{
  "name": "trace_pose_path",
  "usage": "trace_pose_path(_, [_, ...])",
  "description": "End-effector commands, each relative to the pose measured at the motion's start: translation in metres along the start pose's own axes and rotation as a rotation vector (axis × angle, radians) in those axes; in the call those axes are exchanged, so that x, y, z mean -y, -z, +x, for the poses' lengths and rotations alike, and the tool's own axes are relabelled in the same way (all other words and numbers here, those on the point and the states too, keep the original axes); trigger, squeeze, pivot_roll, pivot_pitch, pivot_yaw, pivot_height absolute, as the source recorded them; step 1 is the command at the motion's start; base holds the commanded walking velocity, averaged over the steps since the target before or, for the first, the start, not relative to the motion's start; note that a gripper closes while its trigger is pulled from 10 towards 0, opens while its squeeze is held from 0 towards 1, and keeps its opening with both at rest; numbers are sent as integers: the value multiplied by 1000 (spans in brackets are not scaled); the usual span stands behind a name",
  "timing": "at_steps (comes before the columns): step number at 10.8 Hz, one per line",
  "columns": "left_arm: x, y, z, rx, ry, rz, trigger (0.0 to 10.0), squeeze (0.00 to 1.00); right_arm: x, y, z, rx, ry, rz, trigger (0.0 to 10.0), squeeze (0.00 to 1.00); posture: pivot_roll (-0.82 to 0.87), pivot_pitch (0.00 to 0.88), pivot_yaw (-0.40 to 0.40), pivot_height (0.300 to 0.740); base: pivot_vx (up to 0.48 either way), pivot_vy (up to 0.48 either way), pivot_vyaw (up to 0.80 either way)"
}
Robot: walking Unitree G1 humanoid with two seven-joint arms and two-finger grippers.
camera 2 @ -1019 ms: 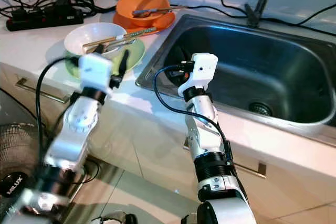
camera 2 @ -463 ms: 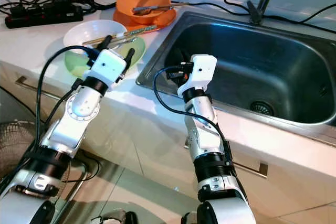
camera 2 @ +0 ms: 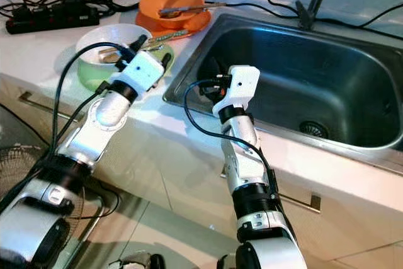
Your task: Kitchen organization
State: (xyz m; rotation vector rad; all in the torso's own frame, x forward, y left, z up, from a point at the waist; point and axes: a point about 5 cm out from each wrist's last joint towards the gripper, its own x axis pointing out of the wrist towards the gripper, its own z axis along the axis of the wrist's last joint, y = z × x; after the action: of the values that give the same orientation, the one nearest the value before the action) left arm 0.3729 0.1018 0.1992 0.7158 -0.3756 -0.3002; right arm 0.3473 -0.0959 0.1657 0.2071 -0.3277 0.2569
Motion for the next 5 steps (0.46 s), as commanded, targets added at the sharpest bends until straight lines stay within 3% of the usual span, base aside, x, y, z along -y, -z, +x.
trace_pose_path(1, [-2,-4,4,20,8,29,10000,0,0,-2,1,10,10,3,10000,0,11,73,49,740,0,0,0])
trace_pose_path(2, [-2,-3,6,18,8,35,8784,0,0,-2,1,9,11,3,10000,0,9,74,50,740,0,0,0])
trace_pose_path(3, [-3,-2,7,14,7,42,1922,0,0,-1,1,9,12,3,10000,0,9,75,51,740,0,0,0])
trace_pose_path(4, [-3,-2,8,15,4,43,0,0,0,-1,0,9,14,3,10000,0,12,74,50,740,0,0,0])
trace_pose_path(5, [-3,-1,8,16,2,44,0,0,0,-1,0,6,14,4,10000,0,12,74,50,740,0,0,0])
